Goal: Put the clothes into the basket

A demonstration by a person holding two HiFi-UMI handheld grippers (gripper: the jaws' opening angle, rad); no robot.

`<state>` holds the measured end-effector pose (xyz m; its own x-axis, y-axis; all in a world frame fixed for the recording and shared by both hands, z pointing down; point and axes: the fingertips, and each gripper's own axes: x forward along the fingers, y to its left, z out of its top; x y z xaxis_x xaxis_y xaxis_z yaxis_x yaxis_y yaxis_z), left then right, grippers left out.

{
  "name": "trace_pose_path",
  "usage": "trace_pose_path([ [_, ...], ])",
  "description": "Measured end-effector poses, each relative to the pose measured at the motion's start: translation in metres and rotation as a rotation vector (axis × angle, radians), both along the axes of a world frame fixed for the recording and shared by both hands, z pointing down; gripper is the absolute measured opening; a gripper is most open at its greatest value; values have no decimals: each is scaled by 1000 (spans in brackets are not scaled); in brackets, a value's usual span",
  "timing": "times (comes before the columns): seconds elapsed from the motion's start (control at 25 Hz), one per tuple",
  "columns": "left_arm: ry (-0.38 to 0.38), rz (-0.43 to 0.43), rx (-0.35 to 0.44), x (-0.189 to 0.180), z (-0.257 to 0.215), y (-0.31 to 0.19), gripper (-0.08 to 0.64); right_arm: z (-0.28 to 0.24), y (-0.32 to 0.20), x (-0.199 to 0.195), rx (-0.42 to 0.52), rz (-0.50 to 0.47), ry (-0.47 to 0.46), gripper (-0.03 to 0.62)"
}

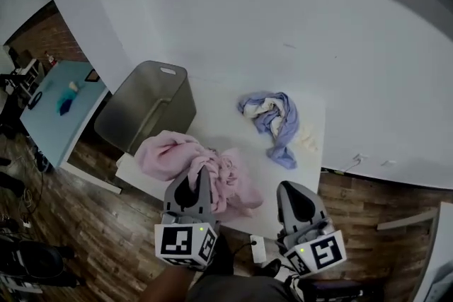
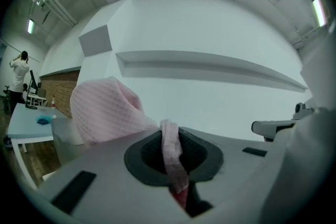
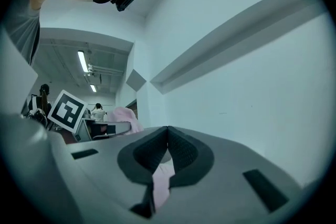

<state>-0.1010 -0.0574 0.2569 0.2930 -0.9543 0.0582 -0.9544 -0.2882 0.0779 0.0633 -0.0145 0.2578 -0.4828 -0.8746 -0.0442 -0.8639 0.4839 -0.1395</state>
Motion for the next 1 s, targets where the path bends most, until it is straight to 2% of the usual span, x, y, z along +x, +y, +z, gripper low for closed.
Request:
trace_pose_path([
  [0.24,-7,-42,134,-29,-67,26,28,-30,19,-21,68,-31,-31,6],
  [0.44,-19,-61,201,-33,-108,50,29,-38,44,-28,91,-79,-42,6],
  [0.72,-27,-125,216,-24,-129,63,29,-43,58,-21,95,-180,-29,6],
  [1.0,1,-204,179,-38,-116,68,28,-33,56,-19,72,-250,11,6],
])
